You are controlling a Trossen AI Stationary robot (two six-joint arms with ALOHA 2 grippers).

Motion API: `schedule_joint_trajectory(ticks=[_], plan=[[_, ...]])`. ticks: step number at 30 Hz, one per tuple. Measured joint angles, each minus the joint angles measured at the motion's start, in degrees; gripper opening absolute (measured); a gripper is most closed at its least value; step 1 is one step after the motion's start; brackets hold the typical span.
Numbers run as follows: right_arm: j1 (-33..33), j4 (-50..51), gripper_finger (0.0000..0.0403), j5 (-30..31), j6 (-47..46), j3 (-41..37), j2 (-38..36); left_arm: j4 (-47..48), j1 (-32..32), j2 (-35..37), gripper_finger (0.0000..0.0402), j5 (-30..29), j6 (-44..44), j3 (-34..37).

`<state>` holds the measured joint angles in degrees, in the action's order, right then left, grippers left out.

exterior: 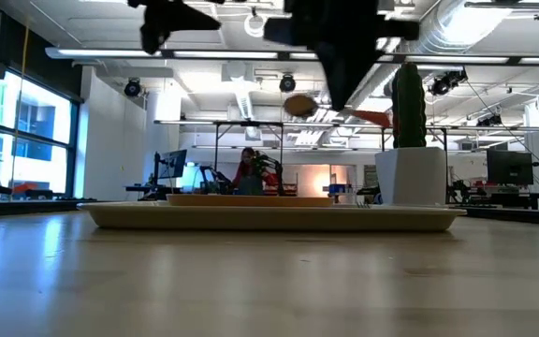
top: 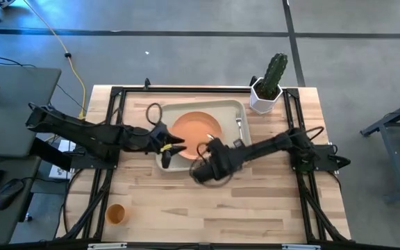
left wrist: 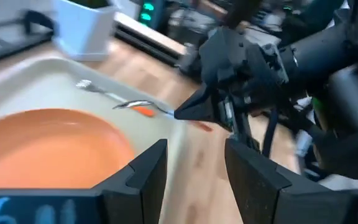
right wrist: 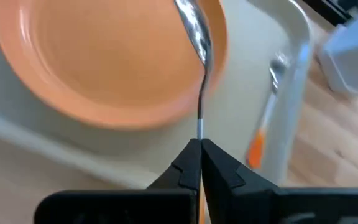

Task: Pick and place plate/cup/fork/spoon on tray
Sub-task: Put the orange spoon on the gray tray to the right of the orange plate

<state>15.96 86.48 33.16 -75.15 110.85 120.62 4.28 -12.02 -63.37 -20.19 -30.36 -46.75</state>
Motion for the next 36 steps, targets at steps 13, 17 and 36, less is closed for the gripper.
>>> schedule_joint_trajectory(ticks=[13, 17, 36], plan=[[-13.4, -4.5, 0.0, -4.2, 23.1, 0.0, 0.0, 9.7, -0.5, 7.3, 0.0151, -9.9, -3.1, 0.1], [-17.4, -9.4, 0.0, -6.8, 30.7, 0.0, 0.0, 11.8, -0.5, 7.0, 0.0151, -10.9, -4.2, 0.1], [-29.8, -36.2, 0.0026, -26.1, 37.8, -9.9, -0.1, 21.4, -1.6, 6.8, 0.0151, -13.9, -15.4, 0.1]])
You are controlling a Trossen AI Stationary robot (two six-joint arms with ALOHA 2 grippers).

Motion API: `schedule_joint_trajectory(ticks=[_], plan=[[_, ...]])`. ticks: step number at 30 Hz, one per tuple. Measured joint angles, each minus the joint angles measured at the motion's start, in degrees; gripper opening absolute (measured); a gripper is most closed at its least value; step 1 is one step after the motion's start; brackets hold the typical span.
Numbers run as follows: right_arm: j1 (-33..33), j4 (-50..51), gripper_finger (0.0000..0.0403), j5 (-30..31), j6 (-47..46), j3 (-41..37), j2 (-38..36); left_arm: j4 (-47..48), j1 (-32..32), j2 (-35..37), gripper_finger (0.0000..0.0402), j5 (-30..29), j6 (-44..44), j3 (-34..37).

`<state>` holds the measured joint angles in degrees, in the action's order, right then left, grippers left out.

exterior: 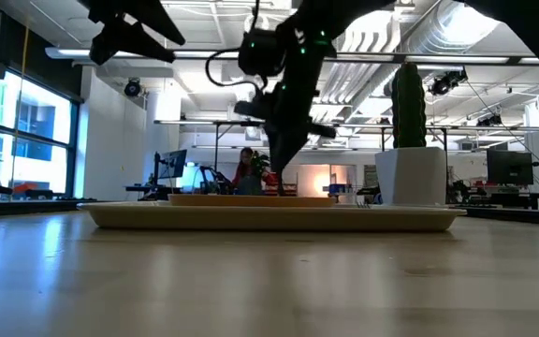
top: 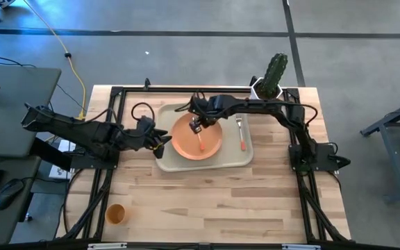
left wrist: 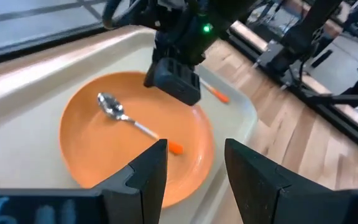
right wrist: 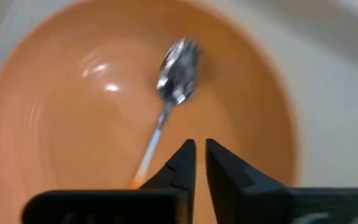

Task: Pick and place plate/cup/fork/spoon on tray
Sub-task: Put the orange spoon on the gray tray to the right of the orange plate

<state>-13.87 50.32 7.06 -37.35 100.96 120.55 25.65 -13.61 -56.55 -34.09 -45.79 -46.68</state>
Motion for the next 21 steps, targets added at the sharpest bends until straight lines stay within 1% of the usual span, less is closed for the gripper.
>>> schedule_joint_trajectory(ticks=[5, 8, 10, 14, 17, 21], plan=[[0.4, -10.1, 0.0094, -5.5, -0.7, -6.0, 0.1, 2.7, -0.9, 0.0, 0.0151, -1.4, -2.1, 0.0], [0.9, -14.2, 0.0133, -5.6, -1.3, -8.5, 0.1, 3.0, -0.9, 0.0, 0.0151, -2.0, -2.2, 0.0], [1.2, -16.6, 0.0148, -3.8, -1.3, -9.4, 0.1, 3.0, -0.8, 0.0, 0.0151, -2.6, -2.6, 0.0], [1.2, -20.4, 0.0148, -2.1, 0.0, -10.9, 0.4, 2.9, -0.3, 0.0, 0.0151, -3.1, -2.6, 0.0], [1.1, -21.0, 0.0135, -1.3, 1.1, -10.8, 1.4, 2.9, 0.3, 0.0, 0.0151, -3.1, -2.6, 0.0], [1.0, -21.7, 0.0117, -1.6, 2.4, -10.8, 3.1, 2.7, 0.9, 0.0, 0.0151, -2.8, -2.7, 0.0]])
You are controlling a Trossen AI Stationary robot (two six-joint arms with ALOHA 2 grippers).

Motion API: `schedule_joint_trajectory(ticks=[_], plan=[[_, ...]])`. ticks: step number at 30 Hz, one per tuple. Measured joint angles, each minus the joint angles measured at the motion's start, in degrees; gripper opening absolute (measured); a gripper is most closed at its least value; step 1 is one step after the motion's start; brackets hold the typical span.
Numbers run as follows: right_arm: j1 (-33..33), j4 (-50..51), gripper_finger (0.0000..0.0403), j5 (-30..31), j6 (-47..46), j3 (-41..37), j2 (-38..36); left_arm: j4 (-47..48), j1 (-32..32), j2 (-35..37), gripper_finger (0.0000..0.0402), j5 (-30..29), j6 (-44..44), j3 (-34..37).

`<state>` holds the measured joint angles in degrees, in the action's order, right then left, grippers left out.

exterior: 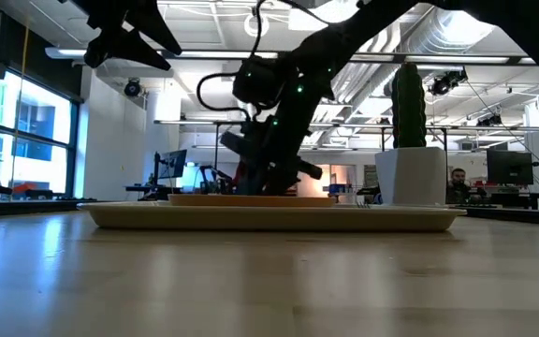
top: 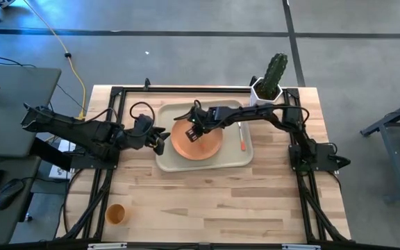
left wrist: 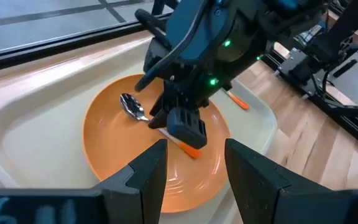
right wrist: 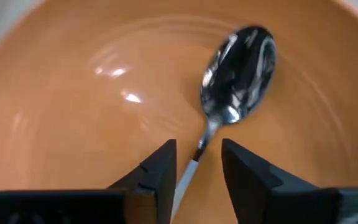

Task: Pick and place plate/cup/fork/spoon on tray
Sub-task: Put the orange spoon on the gray tray to the right of the orange plate

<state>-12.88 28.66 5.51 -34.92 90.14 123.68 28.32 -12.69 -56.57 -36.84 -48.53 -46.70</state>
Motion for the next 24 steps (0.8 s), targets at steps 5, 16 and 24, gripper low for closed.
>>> schedule_joint_trajectory(ticks=[5, 16, 24], plan=[[-0.3, 0.9, 0.0097, 0.2, 0.4, 0.3, 1.9, 0.4, 0.0, 0.0, 0.0151, 0.4, -0.9, 0.0], [-0.6, 4.1, 0.001, 0.2, 0.5, 0.4, 3.0, 0.5, -0.1, 0.0, 0.0151, 0.6, -2.4, 0.0], [-0.6, 7.1, 0.0002, 0.3, 1.1, -0.3, -2.5, 0.5, -0.1, 0.0, 0.0151, 1.6, -2.5, 0.0]])
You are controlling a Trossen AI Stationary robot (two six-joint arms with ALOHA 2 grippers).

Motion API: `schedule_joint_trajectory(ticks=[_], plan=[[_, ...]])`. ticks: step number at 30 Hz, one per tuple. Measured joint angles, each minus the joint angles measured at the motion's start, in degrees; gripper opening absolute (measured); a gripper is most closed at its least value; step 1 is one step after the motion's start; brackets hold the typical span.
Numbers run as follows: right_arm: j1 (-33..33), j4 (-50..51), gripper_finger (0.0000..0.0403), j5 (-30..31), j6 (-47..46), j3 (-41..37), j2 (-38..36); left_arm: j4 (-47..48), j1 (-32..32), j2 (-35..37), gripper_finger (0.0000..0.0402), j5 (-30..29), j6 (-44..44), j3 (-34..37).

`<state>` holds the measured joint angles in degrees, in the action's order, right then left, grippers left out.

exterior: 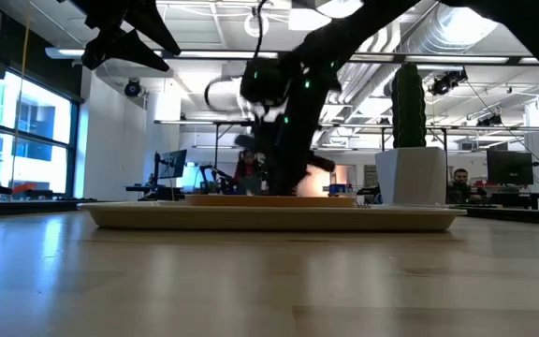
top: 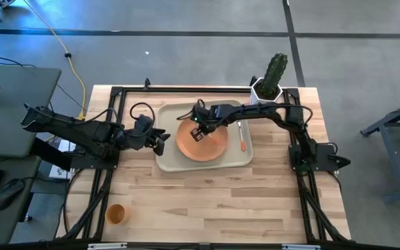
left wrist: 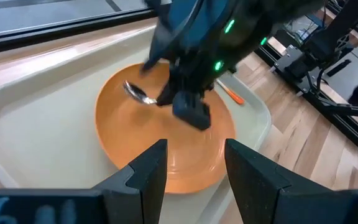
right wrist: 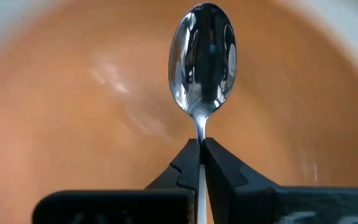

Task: Pick and place plate/cup/fork/spoon on tray
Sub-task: Put the orange spoon on the gray tray to the right of the orange plate

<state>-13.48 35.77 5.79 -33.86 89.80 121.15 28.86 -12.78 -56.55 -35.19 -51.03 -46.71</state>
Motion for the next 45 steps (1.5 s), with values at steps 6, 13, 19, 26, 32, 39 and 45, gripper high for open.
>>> schedule_joint_trajectory(ticks=[6, 13, 19, 26, 32, 39, 45], plan=[[-1.4, 3.6, 0.0001, 0.6, -0.2, 0.3, -7.4, 0.0, 0.0, 0.0, 0.0151, 0.1, 0.1, 0.0], [-3.2, 17.6, 0.0001, 13.2, -2.3, -2.3, -16.0, 0.1, -0.2, 0.0, 0.0151, 0.5, 0.1, 0.0], [-5.3, 2.8, 0.0, 11.6, -10.0, -23.5, -26.3, 1.3, -1.3, 0.0, 0.0151, -0.8, -1.3, 0.0], [-6.5, -11.9, 0.0, 10.0, -19.2, -40.2, -28.8, 1.1, -1.6, 0.0, 0.0151, -1.5, -1.6, 0.0], [-5.7, -17.8, 0.0, 10.7, -25.6, -43.2, -28.2, 1.1, -1.6, 0.0, 0.0151, -1.3, -3.8, 0.0], [-5.0, -19.6, 0.0001, 7.7, -27.7, -42.9, -26.4, 1.3, -1.9, 0.0, 0.0151, 2.5, -5.0, 0.0], [-4.8, -19.8, 0.003, 7.8, -28.4, -42.9, -26.1, 1.5, -3.8, 0.0, 0.0151, 3.1, -7.3, 0.0]])
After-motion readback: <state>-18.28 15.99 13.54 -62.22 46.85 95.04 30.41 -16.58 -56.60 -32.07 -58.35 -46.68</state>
